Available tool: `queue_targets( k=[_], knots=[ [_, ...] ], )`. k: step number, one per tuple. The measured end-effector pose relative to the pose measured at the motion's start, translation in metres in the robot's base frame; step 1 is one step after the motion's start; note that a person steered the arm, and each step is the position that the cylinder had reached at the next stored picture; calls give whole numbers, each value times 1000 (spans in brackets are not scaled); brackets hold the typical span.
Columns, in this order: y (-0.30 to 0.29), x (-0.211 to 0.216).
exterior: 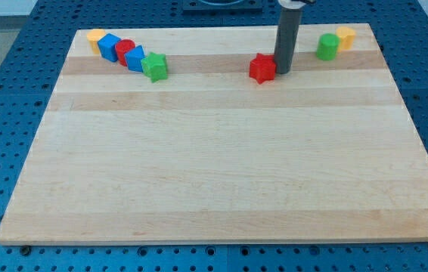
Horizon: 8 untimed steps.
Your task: Push the red star into the green star
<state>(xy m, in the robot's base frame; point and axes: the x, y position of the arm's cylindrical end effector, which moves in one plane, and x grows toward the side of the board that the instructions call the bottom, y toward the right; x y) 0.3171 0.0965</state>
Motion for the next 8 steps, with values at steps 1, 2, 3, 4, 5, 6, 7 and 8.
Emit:
queue_targets(
  k=[1, 2, 3, 4, 5, 6, 7, 8],
  knots=[
    [-20, 1],
    [-40, 1],
    [-61, 1],
    [-82, 5],
    [-100, 14],
    [-105, 21],
    [-92, 37],
    [-91, 46]
  ],
)
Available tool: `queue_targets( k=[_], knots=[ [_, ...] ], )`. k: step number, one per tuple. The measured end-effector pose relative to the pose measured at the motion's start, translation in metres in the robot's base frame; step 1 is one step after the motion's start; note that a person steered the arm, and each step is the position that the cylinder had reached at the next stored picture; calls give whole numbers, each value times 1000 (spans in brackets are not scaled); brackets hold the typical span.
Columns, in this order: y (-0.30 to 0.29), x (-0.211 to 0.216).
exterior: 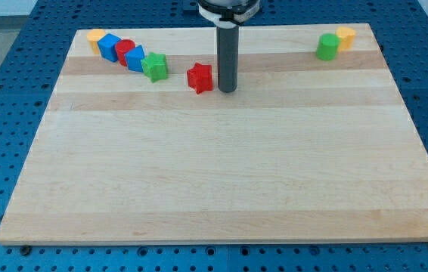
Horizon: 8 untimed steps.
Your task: Push the red star into the green star
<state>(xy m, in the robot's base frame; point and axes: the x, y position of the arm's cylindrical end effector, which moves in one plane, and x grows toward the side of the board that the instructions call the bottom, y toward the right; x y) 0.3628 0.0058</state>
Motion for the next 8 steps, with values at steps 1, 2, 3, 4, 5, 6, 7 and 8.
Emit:
queue_targets(
  k=[1, 2, 3, 4, 5, 6, 7, 8],
  knots=[
    [-11, 1],
    [-29, -2],
    [-42, -4],
    [-33, -4],
    [6, -5],
    [15, -16],
    [14, -19],
    [4, -19]
  ],
)
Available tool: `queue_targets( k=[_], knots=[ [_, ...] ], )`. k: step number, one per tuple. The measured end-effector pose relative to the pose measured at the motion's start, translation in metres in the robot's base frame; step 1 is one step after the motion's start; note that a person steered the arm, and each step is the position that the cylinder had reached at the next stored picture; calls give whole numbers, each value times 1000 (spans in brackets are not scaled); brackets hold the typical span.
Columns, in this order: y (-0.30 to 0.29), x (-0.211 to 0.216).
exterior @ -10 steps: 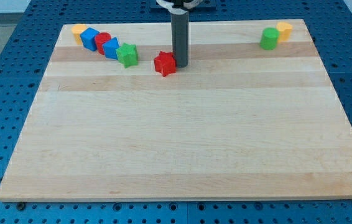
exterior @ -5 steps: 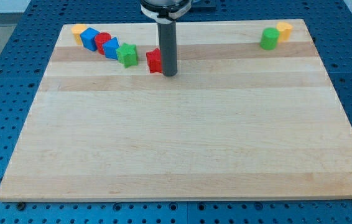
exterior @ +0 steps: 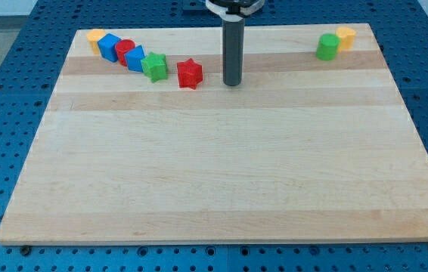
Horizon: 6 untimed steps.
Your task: Push the red star into the green star
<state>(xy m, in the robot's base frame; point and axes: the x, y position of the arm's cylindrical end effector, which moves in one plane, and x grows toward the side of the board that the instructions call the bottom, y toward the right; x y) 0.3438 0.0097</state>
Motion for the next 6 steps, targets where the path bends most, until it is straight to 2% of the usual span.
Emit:
queue_targets(
  k=[6],
  knots=[
    [-68, 1]
  ],
)
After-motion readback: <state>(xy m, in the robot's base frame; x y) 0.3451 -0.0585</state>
